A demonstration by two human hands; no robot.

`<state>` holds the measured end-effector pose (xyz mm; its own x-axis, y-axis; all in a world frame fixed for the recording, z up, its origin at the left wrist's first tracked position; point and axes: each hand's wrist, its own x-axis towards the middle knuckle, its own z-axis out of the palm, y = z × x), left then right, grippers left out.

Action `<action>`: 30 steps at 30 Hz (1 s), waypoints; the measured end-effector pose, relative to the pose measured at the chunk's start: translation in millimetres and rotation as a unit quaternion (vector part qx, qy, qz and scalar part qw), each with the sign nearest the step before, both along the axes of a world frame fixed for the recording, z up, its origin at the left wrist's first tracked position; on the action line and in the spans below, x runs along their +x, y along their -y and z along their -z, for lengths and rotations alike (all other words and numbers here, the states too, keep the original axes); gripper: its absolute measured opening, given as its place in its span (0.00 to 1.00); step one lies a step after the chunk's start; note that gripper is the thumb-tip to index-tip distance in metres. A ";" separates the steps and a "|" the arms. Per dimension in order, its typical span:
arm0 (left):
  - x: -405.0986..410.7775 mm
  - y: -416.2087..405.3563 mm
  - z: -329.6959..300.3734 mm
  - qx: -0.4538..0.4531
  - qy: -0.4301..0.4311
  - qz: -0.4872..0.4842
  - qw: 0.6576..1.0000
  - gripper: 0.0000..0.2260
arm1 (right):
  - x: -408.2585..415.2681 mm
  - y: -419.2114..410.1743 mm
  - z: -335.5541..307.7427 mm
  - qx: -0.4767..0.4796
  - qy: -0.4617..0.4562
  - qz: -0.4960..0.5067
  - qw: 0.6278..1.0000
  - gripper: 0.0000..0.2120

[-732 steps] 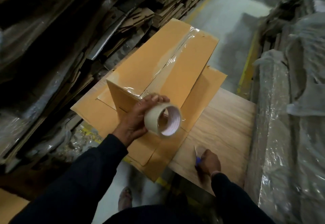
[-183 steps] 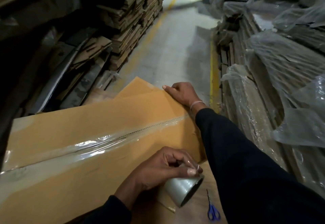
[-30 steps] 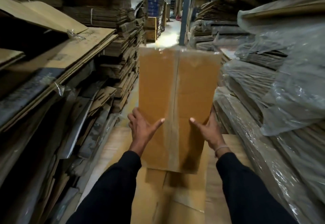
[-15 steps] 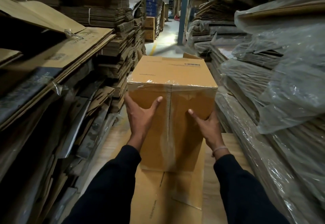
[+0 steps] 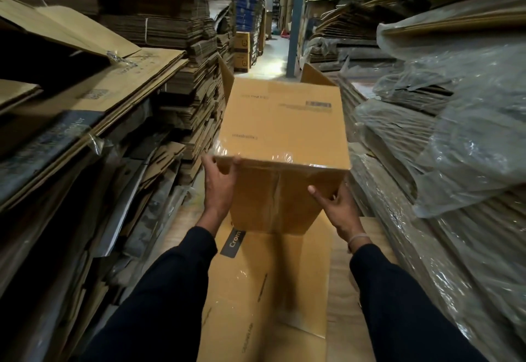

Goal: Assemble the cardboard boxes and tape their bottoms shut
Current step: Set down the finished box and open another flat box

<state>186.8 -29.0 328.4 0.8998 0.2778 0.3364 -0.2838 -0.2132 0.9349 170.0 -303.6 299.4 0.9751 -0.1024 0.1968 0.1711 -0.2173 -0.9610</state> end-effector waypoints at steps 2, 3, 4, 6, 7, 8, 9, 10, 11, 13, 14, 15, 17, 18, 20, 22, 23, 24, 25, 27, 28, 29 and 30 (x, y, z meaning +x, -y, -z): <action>-3.8 -11.7 2.2 0.008 -0.034 -0.006 0.999 0.43 | -9.4 4.3 3.8 -0.027 -0.021 -0.036 0.999 0.43; -3.1 -18.5 -2.3 0.020 -0.052 -0.014 0.998 0.44 | -12.9 5.6 0.0 -0.025 -0.025 -0.051 0.998 0.45; -2.8 -24.8 -10.0 0.033 -0.074 -0.020 0.996 0.46 | -17.1 6.6 -7.0 -0.003 -0.029 -0.056 0.998 0.47; 0.1 -38.6 -30.4 0.048 -0.128 -0.011 0.991 0.46 | -24.1 8.6 -27.6 0.081 -0.045 -0.057 0.994 0.47; 0.1 -44.6 -43.1 0.057 -0.156 -0.003 0.986 0.44 | -25.6 10.6 -39.3 0.121 -0.051 -0.052 0.990 0.45; -0.8 -49.2 -54.7 0.069 -0.184 0.002 0.980 0.40 | -24.7 12.9 -49.1 0.143 -0.054 -0.046 0.987 0.41; -1.5 -51.7 -63.4 0.080 -0.204 0.006 0.976 0.37 | -22.8 14.5 -58.3 0.144 -0.058 -0.043 0.987 0.37; -2.8 -50.8 -69.7 0.089 -0.213 0.007 0.973 0.35 | -20.2 15.4 -65.1 0.130 -0.066 -0.046 0.988 0.33; -5.0 -45.6 -73.0 0.100 -0.212 0.003 0.972 0.33 | -18.4 13.4 -69.9 0.109 -0.077 -0.056 0.989 0.31; -9.9 -29.1 -72.7 0.134 -0.180 -0.026 0.974 0.35 | -17.2 5.2 -71.6 0.064 -0.092 -0.062 0.992 0.35; -13.0 -20.1 -70.8 0.149 -0.162 -0.046 0.974 0.36 | -17.9 1.5 -68.4 0.048 -0.083 -0.051 0.994 0.35; -15.4 -12.8 -67.8 0.158 -0.145 -0.063 0.975 0.37 | -19.8 -1.8 -64.3 0.047 -0.067 -0.035 0.996 0.34; -16.3 -5.5 -57.6 0.162 -0.116 -0.076 0.977 0.39 | -24.1 -3.4 -53.7 0.059 -0.047 -0.015 0.997 0.33; -17.3 -4.4 -51.6 0.161 -0.107 -0.076 0.978 0.39 | -24.6 -2.0 -46.1 0.056 -0.044 -0.009 0.997 0.34; -21.8 -4.2 -37.0 0.145 -0.097 -0.062 0.983 0.38 | -25.1 2.3 -29.2 0.039 -0.053 -0.005 0.998 0.37; -29.5 -4.5 -17.4 0.128 -0.102 -0.048 0.985 0.38 | -25.5 6.3 -9.9 0.026 -0.082 -0.005 0.996 0.40; -34.4 -4.8 -6.7 0.124 -0.112 -0.040 0.985 0.38 | -26.0 8.1 1.0 0.022 -0.100 -0.005 0.995 0.41; -37.1 -6.8 7.3 0.123 -0.127 -0.032 0.984 0.39 | -27.8 9.0 12.2 0.021 -0.118 -0.004 0.993 0.41; -40.1 -8.2 20.8 0.123 -0.145 -0.025 0.981 0.40 | -30.0 9.8 24.0 0.022 -0.138 0.002 0.990 0.42; -48.1 -9.8 49.1 0.118 -0.193 -0.016 0.974 0.41 | -37.8 9.3 50.4 0.026 -0.182 0.018 0.983 0.42; -53.1 -10.0 63.7 0.107 -0.214 -0.015 0.971 0.42 | -43.9 7.7 64.6 0.030 -0.200 0.020 0.979 0.41; -59.3 -9.0 78.2 0.088 -0.227 -0.014 0.970 0.41 | -51.1 5.4 79.5 0.035 -0.213 0.019 0.976 0.40; -65.2 -7.9 93.4 0.066 -0.233 -0.013 0.970 0.40 | -59.0 2.4 93.4 0.042 -0.224 0.017 0.973 0.38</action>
<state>121.7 -21.1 234.9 0.9557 0.2855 -0.0716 0.1712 -0.3413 0.9242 110.9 -306.0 206.0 0.9567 -0.1339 -0.2586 -0.2759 -0.1328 -0.9520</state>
